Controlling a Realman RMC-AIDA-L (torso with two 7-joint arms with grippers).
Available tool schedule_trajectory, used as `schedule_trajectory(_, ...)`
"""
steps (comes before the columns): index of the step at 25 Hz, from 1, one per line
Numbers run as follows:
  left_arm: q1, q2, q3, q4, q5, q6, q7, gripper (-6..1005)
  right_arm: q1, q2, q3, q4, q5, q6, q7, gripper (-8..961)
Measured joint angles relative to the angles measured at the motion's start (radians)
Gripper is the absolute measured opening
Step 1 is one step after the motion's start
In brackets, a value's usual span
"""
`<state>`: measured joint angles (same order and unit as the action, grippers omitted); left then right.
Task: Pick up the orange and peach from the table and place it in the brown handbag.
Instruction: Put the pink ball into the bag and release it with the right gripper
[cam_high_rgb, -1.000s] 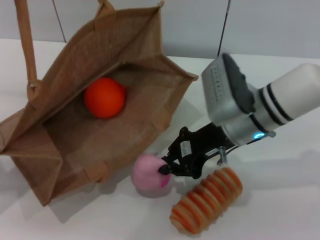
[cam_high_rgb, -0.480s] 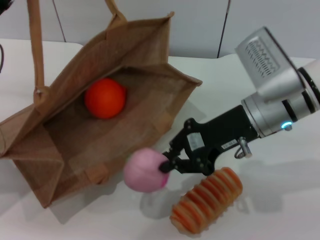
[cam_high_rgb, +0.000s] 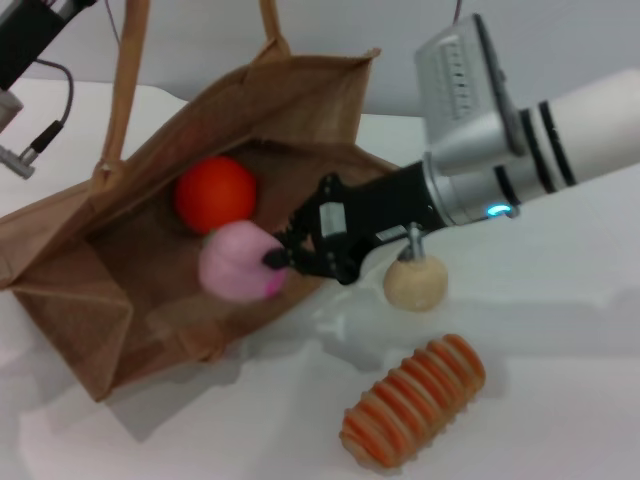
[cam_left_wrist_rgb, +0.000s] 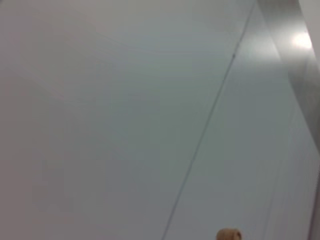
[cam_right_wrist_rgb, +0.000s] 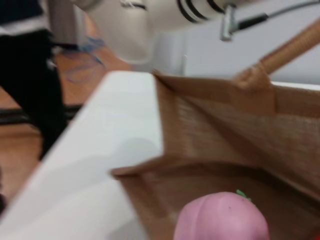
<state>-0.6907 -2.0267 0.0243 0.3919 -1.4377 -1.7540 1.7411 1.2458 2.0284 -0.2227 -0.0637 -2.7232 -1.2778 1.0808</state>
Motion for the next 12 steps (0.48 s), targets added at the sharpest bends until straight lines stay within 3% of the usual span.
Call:
schedule_trajectory(2,-0.012,0.000,0.000,-0.002,0.011,-0.005,0.000,119,0.021,0.001,0.009,0.056,0.001,0.142,-0.010,117)
schedule_trajectory(5,-0.030,0.000,0.002,-0.009,0.028,-0.008,-0.003,118,0.030,0.002,0.024,0.093,0.001,0.226,-0.027,114)
schedule_trajectory(12,-0.052,0.001,0.014,-0.027,0.040,-0.035,-0.009,134,0.031,0.003,0.172,0.197,0.002,0.524,-0.126,141)
